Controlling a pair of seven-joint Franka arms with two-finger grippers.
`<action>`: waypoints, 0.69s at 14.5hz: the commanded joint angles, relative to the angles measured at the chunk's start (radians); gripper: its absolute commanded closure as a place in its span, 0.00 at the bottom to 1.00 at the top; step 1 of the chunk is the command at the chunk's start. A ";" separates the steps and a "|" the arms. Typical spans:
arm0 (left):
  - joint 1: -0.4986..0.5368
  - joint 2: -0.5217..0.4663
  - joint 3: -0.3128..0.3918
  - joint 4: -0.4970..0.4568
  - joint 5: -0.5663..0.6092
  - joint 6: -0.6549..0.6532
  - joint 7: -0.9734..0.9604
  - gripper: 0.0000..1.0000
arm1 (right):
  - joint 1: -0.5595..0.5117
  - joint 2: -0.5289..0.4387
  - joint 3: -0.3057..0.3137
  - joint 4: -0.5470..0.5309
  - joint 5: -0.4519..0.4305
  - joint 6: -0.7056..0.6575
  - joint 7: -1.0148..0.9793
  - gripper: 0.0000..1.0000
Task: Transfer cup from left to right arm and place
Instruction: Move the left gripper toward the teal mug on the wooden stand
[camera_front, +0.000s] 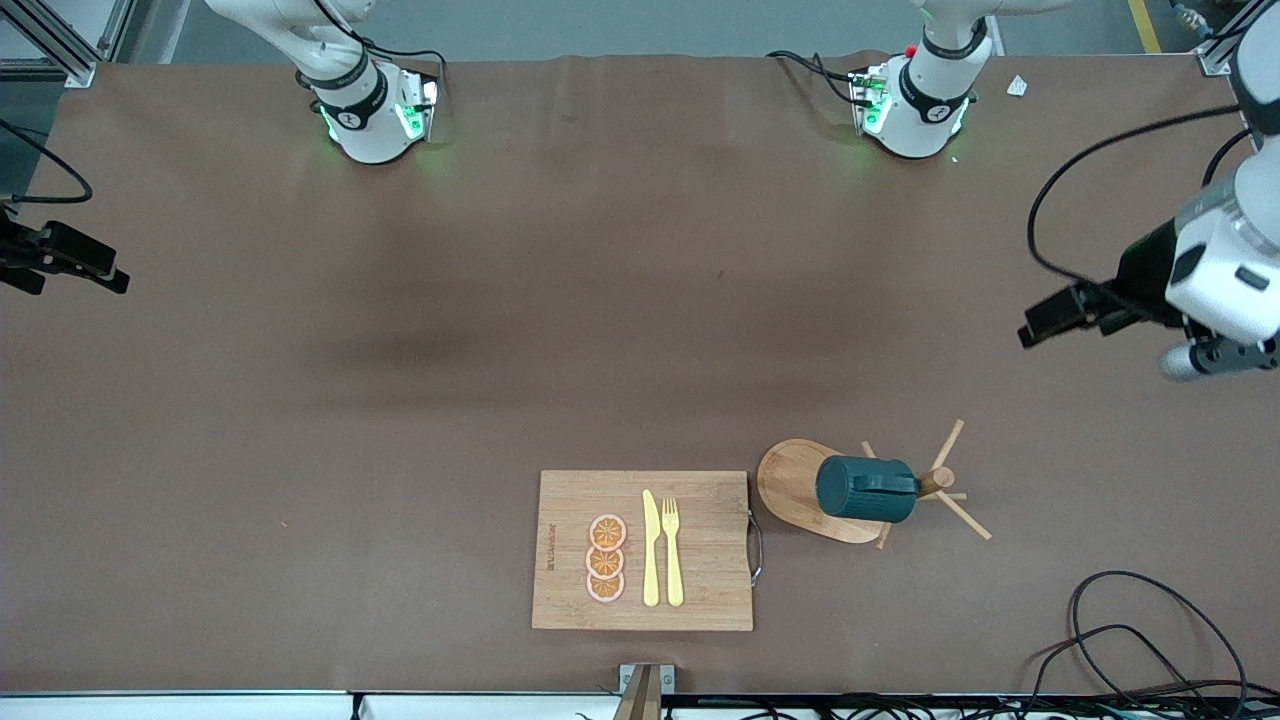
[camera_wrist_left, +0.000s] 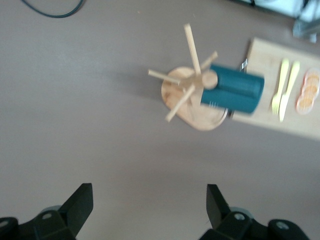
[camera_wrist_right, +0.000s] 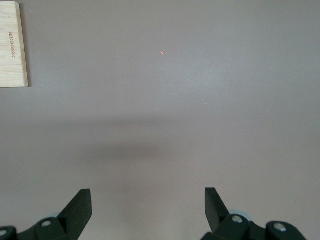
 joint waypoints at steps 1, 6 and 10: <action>-0.009 0.068 -0.012 0.043 -0.021 0.053 -0.246 0.00 | -0.006 -0.019 0.003 -0.009 -0.006 -0.008 0.002 0.00; -0.028 0.157 -0.023 0.041 -0.156 0.192 -0.682 0.00 | -0.006 -0.019 0.003 -0.007 -0.006 -0.008 0.002 0.00; -0.022 0.222 -0.021 0.041 -0.310 0.293 -0.865 0.00 | -0.006 -0.016 0.003 -0.001 -0.006 -0.008 0.002 0.00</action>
